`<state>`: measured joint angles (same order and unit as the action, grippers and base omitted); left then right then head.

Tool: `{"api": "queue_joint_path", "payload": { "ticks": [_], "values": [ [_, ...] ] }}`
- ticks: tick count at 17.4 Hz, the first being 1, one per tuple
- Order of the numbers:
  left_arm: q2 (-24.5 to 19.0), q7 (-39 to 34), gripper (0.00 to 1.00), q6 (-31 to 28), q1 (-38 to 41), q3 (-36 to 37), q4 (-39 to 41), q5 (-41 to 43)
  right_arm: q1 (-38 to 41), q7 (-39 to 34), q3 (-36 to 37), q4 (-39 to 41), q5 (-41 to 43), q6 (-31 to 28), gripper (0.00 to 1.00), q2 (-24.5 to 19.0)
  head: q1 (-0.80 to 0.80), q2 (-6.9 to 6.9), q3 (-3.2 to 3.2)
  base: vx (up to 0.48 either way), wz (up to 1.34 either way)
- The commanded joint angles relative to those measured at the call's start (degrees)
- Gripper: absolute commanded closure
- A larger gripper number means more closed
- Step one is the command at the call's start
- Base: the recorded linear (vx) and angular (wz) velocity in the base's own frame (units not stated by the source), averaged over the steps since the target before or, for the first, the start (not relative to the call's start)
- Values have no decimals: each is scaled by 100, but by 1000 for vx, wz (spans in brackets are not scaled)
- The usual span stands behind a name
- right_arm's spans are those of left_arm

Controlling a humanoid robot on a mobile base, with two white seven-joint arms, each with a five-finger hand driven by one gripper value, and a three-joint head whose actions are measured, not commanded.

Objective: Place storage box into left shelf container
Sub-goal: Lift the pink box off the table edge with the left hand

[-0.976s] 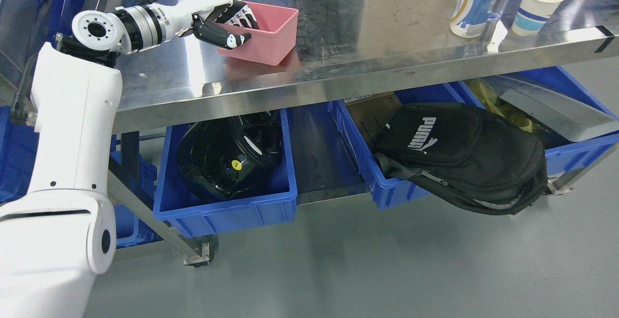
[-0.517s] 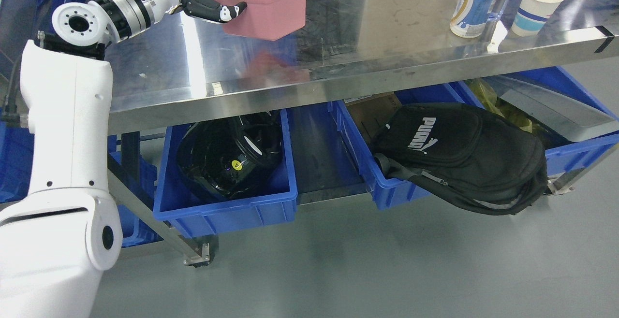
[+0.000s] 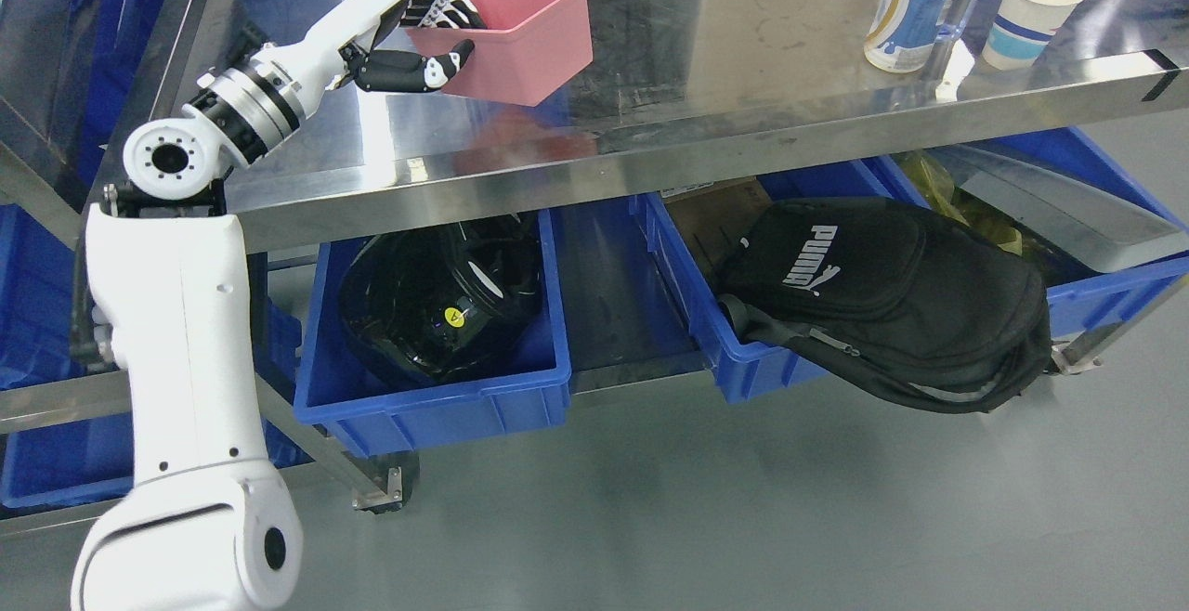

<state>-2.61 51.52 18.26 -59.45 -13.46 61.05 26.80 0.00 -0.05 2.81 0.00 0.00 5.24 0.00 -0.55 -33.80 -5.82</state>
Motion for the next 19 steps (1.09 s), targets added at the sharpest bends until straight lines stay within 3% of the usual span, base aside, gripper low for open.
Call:
{"api": "queue_joint_path", "payload": {
  "ticks": [1,5,10,19],
  "values": [
    [161,-90,99,527,1162,-315,2428,-508,44,5,0,100,18,4,0,100,0,0,0,0,0],
    [161,-423,99,1187,1795,-18,2955,-860,44,5,0,100,9,4,0,100,0,0,0,0,4],
    [161,-415,100,2523,2586,229,3000,-1185,44,5,0,100,18,4,0,100,0,0,0,0,3],
    [161,-406,100,2674,2939,353,3000,-1625,44,5,0,100,18,4,0,100,0,0,0,1,10]
  ]
}}
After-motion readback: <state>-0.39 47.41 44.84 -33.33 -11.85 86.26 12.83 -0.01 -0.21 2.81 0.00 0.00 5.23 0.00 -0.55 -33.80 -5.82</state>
